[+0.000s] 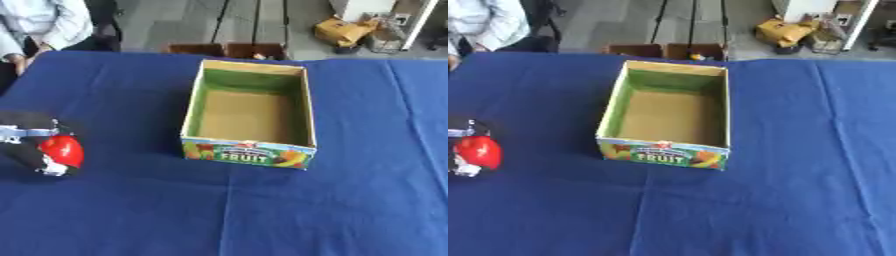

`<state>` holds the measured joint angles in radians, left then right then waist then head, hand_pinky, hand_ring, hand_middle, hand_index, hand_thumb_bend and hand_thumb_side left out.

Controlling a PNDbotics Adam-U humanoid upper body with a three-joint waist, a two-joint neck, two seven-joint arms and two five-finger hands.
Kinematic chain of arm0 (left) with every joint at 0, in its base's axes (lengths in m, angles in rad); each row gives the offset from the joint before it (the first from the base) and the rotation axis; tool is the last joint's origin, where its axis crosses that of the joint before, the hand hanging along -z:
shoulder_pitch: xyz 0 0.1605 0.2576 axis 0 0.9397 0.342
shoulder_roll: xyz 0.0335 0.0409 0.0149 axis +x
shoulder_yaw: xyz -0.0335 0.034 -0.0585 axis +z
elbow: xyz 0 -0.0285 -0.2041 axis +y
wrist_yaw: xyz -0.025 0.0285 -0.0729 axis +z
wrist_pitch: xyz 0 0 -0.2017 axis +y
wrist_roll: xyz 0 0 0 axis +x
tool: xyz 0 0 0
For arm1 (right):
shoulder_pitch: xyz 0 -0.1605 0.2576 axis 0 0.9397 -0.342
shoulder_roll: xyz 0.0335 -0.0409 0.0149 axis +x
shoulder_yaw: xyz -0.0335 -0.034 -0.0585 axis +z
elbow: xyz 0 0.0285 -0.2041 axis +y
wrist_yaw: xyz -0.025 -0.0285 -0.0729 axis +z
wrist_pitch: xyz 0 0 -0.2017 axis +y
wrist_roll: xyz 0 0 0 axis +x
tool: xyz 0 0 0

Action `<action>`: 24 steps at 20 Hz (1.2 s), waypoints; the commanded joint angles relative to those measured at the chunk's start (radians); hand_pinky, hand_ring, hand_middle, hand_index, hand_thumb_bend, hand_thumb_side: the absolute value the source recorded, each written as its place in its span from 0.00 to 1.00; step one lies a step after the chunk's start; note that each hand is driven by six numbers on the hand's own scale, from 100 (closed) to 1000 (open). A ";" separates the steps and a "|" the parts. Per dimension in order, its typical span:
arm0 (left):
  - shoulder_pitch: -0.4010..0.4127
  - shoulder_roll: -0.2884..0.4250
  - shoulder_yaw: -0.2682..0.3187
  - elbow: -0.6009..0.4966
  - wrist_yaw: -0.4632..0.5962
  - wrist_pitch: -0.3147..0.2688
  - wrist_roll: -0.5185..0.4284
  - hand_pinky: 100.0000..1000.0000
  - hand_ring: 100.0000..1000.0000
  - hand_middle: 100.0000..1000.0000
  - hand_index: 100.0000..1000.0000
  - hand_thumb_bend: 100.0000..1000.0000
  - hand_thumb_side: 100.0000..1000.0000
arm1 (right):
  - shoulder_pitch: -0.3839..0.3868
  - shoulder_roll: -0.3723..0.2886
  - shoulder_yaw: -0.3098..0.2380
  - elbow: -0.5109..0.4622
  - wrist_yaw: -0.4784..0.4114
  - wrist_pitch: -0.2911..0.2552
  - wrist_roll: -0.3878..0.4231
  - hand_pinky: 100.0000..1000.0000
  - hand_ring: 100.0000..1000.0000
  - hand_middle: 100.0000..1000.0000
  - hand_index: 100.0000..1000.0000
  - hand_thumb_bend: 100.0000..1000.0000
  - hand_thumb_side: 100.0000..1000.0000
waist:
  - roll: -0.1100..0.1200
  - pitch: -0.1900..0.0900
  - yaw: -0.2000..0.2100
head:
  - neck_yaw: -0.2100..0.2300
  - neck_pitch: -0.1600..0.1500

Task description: Pick up objects on the table and place them in the box.

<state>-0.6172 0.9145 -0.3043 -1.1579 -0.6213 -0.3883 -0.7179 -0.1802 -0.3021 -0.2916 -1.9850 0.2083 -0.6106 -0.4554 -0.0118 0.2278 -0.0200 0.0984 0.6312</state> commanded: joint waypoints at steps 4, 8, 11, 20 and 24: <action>-0.022 0.048 0.017 -0.020 -0.039 -0.187 -0.189 0.60 0.79 1.00 1.00 0.39 0.71 | -0.009 -0.009 -0.005 -0.015 -0.007 -0.003 -0.013 0.71 0.78 0.62 0.81 0.00 0.97 | 0.002 -0.013 0.001 | 0.004 -0.014; -0.029 0.046 0.026 -0.030 -0.057 -0.198 -0.189 0.57 0.76 1.00 1.00 0.38 0.71 | -0.009 -0.009 -0.005 -0.015 -0.009 -0.003 -0.014 0.71 0.78 0.62 0.80 0.00 0.97 | 0.004 -0.013 0.002 | 0.005 -0.013; -0.031 0.043 0.025 -0.023 -0.044 -0.199 -0.189 0.52 0.73 1.00 1.00 0.30 0.65 | -0.009 -0.008 -0.005 -0.015 -0.011 -0.003 -0.016 0.71 0.78 0.62 0.80 0.00 0.96 | 0.006 -0.013 0.000 | 0.006 -0.013; -0.031 0.047 0.016 -0.022 -0.049 -0.210 -0.189 0.47 0.68 1.00 1.00 0.30 0.64 | -0.012 -0.009 -0.004 -0.015 -0.015 -0.006 -0.027 0.71 0.77 0.60 0.79 0.00 0.95 | 0.013 -0.009 -0.008 | 0.004 -0.013; -0.028 0.049 0.013 -0.024 -0.046 -0.225 -0.189 0.50 0.69 1.00 1.00 0.39 0.69 | -0.013 -0.008 -0.003 -0.015 -0.016 -0.005 -0.029 0.71 0.77 0.59 0.79 0.00 0.94 | 0.018 -0.007 -0.009 | 0.002 -0.012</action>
<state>-0.6331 0.9146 -0.2981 -1.1720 -0.6696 -0.4019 -0.7043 -0.1846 -0.2955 -0.2910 -1.9850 0.1988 -0.6138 -0.4779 0.0036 0.2335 -0.0282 0.1024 0.6238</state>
